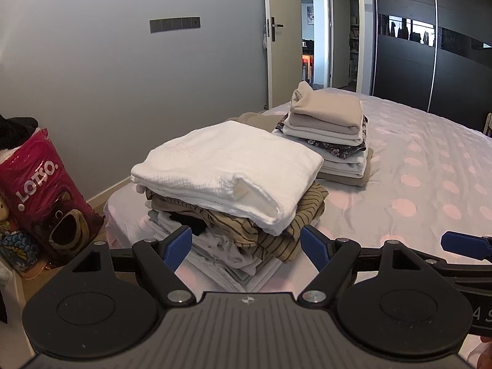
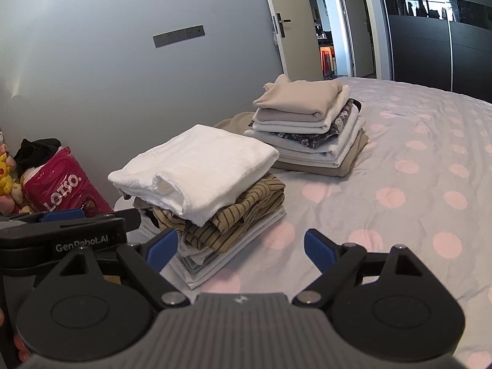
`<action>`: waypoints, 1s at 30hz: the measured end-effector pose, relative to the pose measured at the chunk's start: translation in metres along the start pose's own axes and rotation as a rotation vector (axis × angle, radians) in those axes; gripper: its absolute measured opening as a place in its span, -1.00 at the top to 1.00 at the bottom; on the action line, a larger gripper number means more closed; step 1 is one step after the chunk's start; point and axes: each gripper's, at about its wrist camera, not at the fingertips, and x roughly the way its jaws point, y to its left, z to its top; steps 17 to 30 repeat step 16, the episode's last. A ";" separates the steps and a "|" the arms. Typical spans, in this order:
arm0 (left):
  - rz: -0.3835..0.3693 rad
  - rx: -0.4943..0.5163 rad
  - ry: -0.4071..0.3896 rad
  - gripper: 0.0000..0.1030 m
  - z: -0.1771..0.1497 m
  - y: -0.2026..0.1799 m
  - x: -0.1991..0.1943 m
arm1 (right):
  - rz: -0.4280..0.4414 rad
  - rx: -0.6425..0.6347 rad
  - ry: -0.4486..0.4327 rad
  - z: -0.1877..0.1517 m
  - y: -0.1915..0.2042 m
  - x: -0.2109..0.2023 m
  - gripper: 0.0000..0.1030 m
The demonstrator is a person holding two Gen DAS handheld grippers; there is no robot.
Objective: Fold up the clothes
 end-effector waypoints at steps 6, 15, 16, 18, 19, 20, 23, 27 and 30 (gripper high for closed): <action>-0.010 -0.002 0.007 -0.50 -0.001 -0.001 -0.002 | 0.000 0.005 0.000 -0.002 -0.001 -0.003 -0.76; -0.019 -0.014 0.014 -0.50 -0.003 0.001 -0.004 | 0.006 0.010 0.001 -0.003 0.000 -0.005 -0.76; -0.020 -0.014 0.015 -0.50 -0.004 0.001 -0.004 | 0.009 0.012 0.003 -0.003 0.000 -0.005 -0.76; -0.020 -0.014 0.015 -0.50 -0.004 0.001 -0.004 | 0.009 0.012 0.003 -0.003 0.000 -0.005 -0.76; -0.020 -0.014 0.015 -0.50 -0.004 0.001 -0.004 | 0.009 0.012 0.003 -0.003 0.000 -0.005 -0.76; -0.020 -0.014 0.015 -0.50 -0.004 0.001 -0.004 | 0.009 0.012 0.003 -0.003 0.000 -0.005 -0.76; -0.020 -0.014 0.015 -0.50 -0.004 0.001 -0.004 | 0.009 0.012 0.003 -0.003 0.000 -0.005 -0.76; -0.020 -0.014 0.015 -0.50 -0.004 0.001 -0.004 | 0.009 0.012 0.003 -0.003 0.000 -0.005 -0.76; -0.020 -0.014 0.015 -0.50 -0.004 0.001 -0.004 | 0.009 0.012 0.003 -0.003 0.000 -0.005 -0.76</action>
